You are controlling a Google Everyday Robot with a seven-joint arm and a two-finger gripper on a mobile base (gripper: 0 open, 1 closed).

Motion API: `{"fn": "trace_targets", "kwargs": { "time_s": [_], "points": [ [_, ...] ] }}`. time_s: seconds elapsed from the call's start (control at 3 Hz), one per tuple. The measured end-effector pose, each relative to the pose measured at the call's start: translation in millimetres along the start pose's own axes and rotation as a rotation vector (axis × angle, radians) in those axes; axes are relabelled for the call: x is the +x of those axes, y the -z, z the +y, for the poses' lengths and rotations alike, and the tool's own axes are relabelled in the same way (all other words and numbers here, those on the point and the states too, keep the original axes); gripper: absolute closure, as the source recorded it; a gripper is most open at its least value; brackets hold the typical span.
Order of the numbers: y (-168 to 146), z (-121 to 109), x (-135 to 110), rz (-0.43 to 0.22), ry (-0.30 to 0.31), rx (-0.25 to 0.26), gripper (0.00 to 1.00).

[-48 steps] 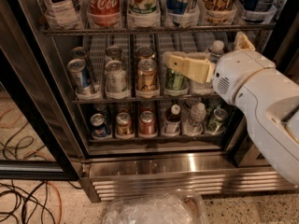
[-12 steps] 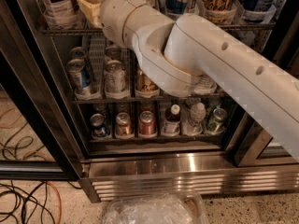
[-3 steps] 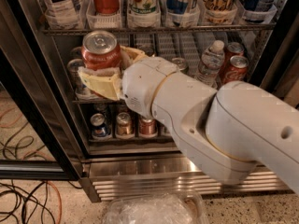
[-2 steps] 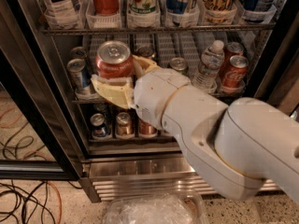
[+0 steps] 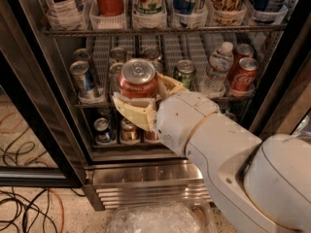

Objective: Pick coke can from top shelf of fridge

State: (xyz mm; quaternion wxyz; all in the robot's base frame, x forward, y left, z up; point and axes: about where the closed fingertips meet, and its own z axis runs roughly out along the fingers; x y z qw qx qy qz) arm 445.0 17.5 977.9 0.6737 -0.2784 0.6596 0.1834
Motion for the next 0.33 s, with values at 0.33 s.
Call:
{"fn": "trace_targets", "kwargs": {
  "time_s": [0.33],
  "points": [
    [5.9, -6.8, 1.0, 0.004, 0.002, 0.022, 1.0]
  ]
}}
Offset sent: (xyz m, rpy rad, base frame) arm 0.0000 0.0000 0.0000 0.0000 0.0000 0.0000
